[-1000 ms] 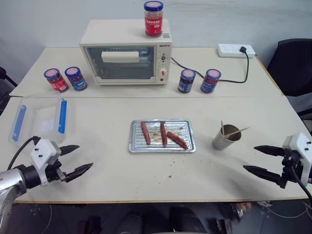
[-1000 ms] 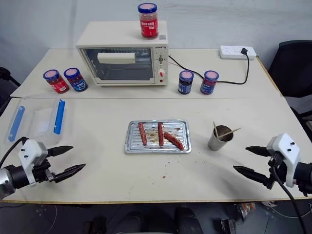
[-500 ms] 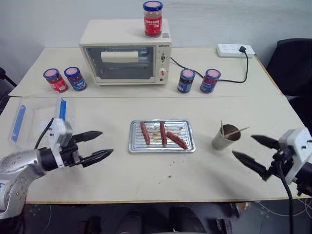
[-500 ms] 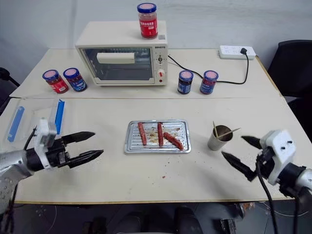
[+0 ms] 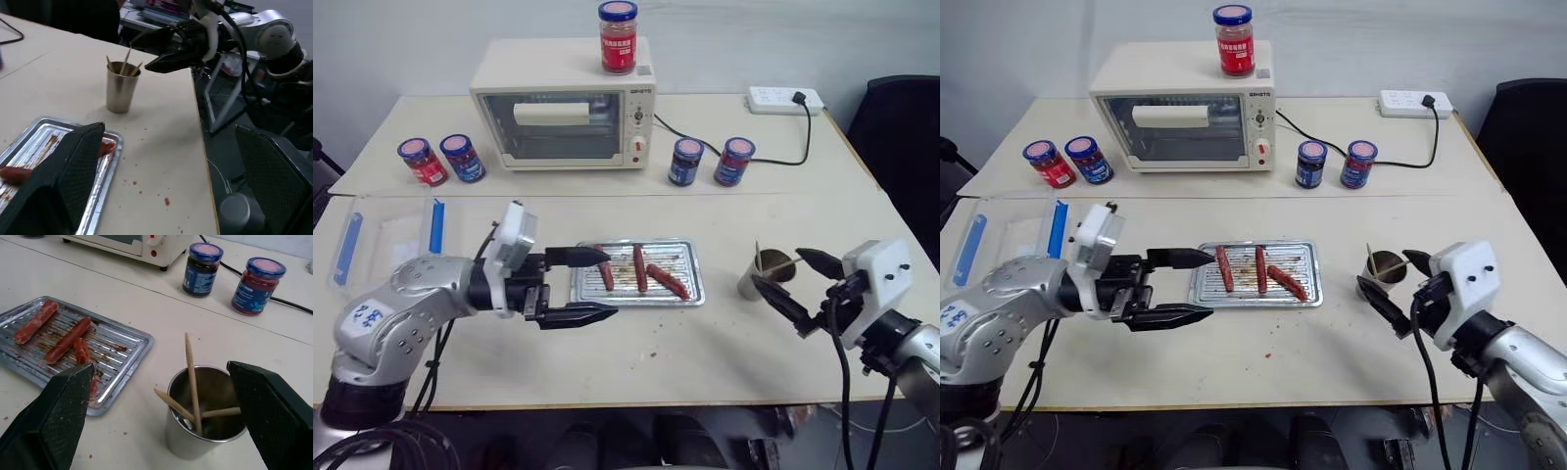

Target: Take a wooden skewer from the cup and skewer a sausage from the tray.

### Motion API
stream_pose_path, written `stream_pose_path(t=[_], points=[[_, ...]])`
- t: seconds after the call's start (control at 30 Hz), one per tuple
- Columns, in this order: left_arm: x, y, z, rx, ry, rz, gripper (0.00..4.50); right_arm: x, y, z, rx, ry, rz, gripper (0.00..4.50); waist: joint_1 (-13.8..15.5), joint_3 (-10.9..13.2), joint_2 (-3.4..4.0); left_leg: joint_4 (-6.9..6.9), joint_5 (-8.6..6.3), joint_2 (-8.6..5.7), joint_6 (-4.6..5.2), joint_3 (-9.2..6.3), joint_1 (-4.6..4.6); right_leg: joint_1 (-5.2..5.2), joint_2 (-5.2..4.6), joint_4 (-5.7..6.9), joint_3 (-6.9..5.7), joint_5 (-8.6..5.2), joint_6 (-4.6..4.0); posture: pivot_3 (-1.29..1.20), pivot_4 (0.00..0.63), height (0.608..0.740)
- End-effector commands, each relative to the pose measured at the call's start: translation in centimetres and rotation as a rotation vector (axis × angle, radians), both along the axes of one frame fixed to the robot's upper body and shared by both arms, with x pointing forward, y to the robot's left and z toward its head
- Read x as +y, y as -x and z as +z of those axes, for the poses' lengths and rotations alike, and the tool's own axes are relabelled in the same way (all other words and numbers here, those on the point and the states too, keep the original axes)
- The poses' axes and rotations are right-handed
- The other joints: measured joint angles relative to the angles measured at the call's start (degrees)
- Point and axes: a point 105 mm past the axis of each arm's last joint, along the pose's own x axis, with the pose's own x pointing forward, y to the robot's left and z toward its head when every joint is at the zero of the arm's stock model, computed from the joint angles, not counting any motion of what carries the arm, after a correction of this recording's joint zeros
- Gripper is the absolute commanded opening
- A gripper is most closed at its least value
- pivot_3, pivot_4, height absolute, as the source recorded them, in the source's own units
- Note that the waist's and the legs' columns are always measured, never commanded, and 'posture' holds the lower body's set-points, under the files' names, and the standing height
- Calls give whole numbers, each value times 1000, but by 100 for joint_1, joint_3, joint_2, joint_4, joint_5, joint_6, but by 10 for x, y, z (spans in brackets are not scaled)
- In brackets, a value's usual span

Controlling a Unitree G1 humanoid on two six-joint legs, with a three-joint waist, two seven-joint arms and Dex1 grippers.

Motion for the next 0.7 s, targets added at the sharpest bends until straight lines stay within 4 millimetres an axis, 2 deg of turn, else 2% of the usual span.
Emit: stream_pose_path(t=[0.03, 0.1, 0.33, 0.57, 0.67, 0.7], points=[[-5, -4, 1, -43, -9, -32, 4493, 1, -6, 3, -44, 3, -18, 4316, -8, 0, 0, 0, 0, 0, -1, 0, 0, 0, 0, 0, 0, 0, 0, 0, 150, 740], [-7, -6, -1, -45, -14, -38, 4500, 2, -10, -2, -37, 0, -21, 3941, -9, 0, 0, 0, 0, 0, 0, 0, 0, -1, 1, 0, 0, 0, 0, 0, 150, 740], [-8, -10, 4, -36, 18, -24, 4500, 2, -19, -7, -36, -1, -29, 2090, -6, 0, 0, 1, 1, 1, 0, 0, -3, -4, 1, 0, 1, 0, 0, 0, 150, 740], [-8, -13, 6, -47, 21, -23, 4500, 1, -20, -10, -33, -7, -36, 2090, -5, 0, 0, 0, 1, 1, 0, 0, -4, -5, 1, -1, 1, 0, 0, 0, 150, 740], [-9, -13, 5, -53, 20, -25, 4500, 1, -21, -11, -30, -9, -40, 1618, -5, 0, 0, 0, 1, 1, 0, 0, -4, -5, 1, -1, 1, 0, 0, 0, 150, 740], [-10, -13, 5, -56, 20, -26, 4500, 1, -21, -11, -31, -12, -42, 1289, -6, 0, 0, 0, 1, 1, 0, 0, -4, -5, 1, -1, 1, 0, 0, 0, 150, 740]])
